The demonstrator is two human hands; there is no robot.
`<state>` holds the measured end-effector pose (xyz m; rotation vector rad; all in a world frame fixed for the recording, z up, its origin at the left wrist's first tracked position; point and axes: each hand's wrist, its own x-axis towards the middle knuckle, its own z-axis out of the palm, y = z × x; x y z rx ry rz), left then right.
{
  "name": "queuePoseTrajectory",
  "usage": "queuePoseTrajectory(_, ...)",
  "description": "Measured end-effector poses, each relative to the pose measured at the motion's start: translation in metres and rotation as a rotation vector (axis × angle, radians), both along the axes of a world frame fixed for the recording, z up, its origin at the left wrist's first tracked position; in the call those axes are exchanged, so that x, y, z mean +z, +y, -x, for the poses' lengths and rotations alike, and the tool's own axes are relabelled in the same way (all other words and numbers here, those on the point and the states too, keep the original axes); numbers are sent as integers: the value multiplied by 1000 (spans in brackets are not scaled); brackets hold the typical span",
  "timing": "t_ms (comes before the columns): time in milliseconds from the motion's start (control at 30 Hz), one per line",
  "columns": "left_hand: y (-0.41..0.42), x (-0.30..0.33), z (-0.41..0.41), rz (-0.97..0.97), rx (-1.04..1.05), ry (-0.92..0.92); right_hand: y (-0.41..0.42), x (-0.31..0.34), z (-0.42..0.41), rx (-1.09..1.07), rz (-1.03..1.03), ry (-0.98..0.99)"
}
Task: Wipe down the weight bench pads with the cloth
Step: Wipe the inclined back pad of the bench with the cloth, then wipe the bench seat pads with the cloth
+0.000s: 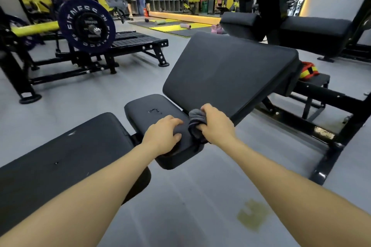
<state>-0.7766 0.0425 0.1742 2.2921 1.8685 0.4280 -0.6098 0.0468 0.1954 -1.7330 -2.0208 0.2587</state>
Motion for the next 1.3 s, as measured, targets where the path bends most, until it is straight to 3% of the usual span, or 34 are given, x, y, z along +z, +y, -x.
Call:
queuePoseTrajectory(100, -5, 7, 28, -14, 80, -28, 15, 33, 19, 53, -20, 158)
queuePoseTrajectory(200, -6, 9, 54, -4, 163, -45, 33, 41, 41, 71, -74, 172)
queuePoseTrajectory(400, 2, 1, 91, 54, 190, -12, 50, -9, 66, 275, 217, -199)
queuePoseTrajectory(800, 26, -33, 126, 14, 139, -225, 127, -23, 120, 246, 14, -263)
queuePoseTrajectory(1000, 28, -38, 127, -19, 131, -241, 176, -21, 155, 233, 40, -210)
queuePoseTrajectory(1300, 23, -37, 126, -30, 135, -222, 136, -8, 121, 354, -4, -486)
